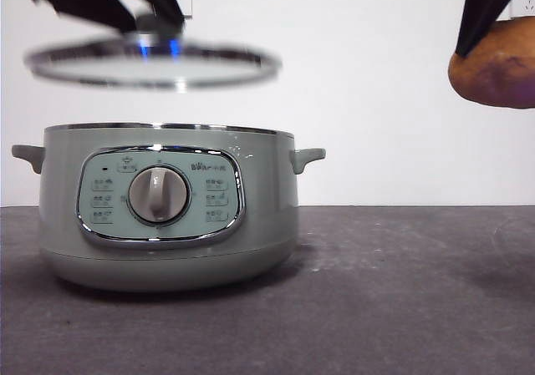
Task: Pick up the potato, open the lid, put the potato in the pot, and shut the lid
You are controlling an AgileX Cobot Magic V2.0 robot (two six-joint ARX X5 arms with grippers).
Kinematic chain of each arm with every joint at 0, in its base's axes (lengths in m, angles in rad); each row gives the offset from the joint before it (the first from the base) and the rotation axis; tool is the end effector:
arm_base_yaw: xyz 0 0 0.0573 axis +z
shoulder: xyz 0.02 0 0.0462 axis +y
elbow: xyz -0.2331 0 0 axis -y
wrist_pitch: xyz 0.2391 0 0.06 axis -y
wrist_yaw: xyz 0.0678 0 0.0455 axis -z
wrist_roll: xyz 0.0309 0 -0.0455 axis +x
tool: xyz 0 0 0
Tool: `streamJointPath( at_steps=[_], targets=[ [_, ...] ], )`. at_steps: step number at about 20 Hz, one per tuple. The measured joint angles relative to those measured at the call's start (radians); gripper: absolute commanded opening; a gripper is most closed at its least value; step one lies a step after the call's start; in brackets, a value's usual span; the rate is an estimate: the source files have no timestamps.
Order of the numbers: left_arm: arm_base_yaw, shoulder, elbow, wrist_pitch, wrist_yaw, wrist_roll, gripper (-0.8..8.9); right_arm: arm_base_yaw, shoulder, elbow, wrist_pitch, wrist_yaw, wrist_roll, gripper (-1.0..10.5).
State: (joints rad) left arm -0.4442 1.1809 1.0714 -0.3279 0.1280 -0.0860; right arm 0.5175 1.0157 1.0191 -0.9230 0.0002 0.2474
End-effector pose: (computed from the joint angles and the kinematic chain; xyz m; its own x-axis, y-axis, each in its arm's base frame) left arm 0.2374 -0.1174 0.3109 0.7564 -0.5014 -0.4201 0.4958 0.8584 -0.1317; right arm 0.1702 0.0969 0.2839 0.5269 0.2997 -0.7954 -0.3103 0.9390 0.1483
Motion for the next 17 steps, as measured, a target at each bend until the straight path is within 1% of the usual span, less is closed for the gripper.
streamJointPath(
  at_steps=[3,4,8,9,11,14,17],
  targets=[
    [0.000,-0.132,0.000,-0.031,0.001,0.000,-0.09,0.000,0.000,0.000,0.045,-0.001,0.000,-0.1],
    [0.000,-0.180,0.000,-0.052,0.000,0.000,-0.09,0.000,0.000,0.000,0.066,-0.013,0.000,-0.1],
    [0.000,-0.383,0.000,-0.106,-0.007,0.000,-0.09,0.001,0.027,0.000,0.219,-0.150,0.000,-0.1],
    [0.000,-0.433,0.000,-0.118,-0.024,0.000,-0.09,0.007,0.048,0.000,0.268,-0.192,0.000,-0.1],
    [0.000,-0.512,0.000,-0.148,-0.067,0.000,-0.09,0.040,0.106,0.004,0.346,-0.248,0.000,-0.1],
    [0.000,-0.608,0.000,-0.187,-0.086,0.000,-0.09,0.099,0.243,0.083,0.358,-0.259,0.000,-0.1],
    [0.000,-0.666,0.000,-0.204,-0.092,0.000,-0.09,0.160,0.412,0.240,0.360,-0.259,-0.026,-0.1]
  ],
)
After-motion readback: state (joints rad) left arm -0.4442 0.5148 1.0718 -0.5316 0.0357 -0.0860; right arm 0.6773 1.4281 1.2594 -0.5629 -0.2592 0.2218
